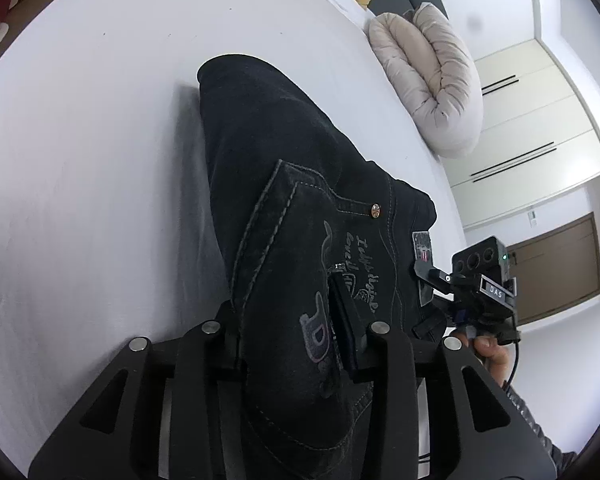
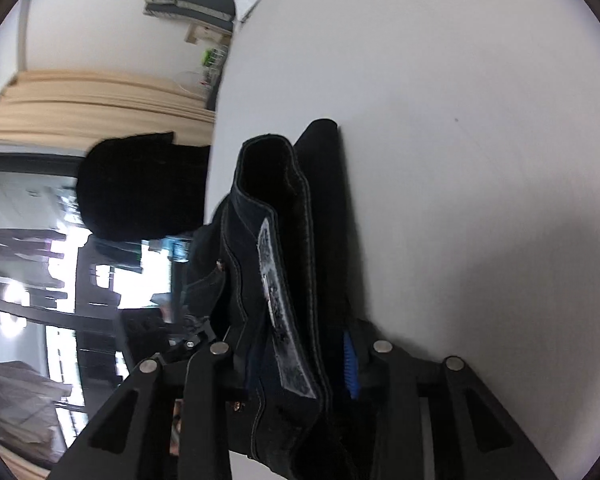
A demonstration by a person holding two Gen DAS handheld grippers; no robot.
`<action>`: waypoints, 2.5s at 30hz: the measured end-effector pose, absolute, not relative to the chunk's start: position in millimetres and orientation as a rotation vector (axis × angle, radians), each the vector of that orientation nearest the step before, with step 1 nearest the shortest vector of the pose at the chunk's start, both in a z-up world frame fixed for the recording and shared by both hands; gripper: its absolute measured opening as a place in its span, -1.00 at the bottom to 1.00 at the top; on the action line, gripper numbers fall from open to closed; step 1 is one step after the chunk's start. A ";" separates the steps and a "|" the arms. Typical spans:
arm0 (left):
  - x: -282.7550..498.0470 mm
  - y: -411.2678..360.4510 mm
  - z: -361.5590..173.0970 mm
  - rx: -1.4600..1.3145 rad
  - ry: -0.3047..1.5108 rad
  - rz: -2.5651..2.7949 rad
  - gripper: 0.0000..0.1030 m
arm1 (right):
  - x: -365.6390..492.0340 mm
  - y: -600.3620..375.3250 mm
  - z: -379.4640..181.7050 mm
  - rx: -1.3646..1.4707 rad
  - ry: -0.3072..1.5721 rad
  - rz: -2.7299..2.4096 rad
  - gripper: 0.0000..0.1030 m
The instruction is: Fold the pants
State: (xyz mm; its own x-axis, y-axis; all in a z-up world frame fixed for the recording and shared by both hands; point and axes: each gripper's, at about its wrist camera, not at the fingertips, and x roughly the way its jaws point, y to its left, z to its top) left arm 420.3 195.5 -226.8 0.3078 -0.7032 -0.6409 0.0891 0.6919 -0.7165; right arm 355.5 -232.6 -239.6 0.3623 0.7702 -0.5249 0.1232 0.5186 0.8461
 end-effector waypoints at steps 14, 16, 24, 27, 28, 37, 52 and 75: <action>351.8 234.8 -178.7 -0.465 0.972 -0.395 0.07 | 293.6 -286.2 -197.6 0.917 1.049 0.209 -0.22; 322.0 233.8 -149.6 -0.356 0.885 -0.341 0.11 | 280.1 -283.2 -179.4 0.924 0.992 0.223 -0.22; 177.3 193.3 -5.5 -0.022 0.342 -0.136 1.00 | 205.4 -212.1 -60.1 0.572 0.736 0.280 -0.18; 124.7 178.5 39.7 0.057 0.177 -0.061 1.00 | 170.5 -201.0 -12.1 0.474 0.592 0.245 0.53; 114.2 174.0 50.1 0.064 0.166 -0.058 1.00 | 152.6 -198.0 7.5 0.431 0.514 0.229 0.71; 53.8 154.4 80.9 0.018 0.276 0.008 1.00 | 37.0 -173.0 132.7 0.098 0.076 0.009 1.00; 60.1 133.5 -0.6 0.001 0.661 0.086 1.00 | 28.3 -167.8 79.9 0.185 0.483 -0.054 1.00; 114.6 138.6 -99.0 -0.035 0.858 0.087 1.00 | 37.6 -116.3 18.0 0.020 0.661 -0.050 1.00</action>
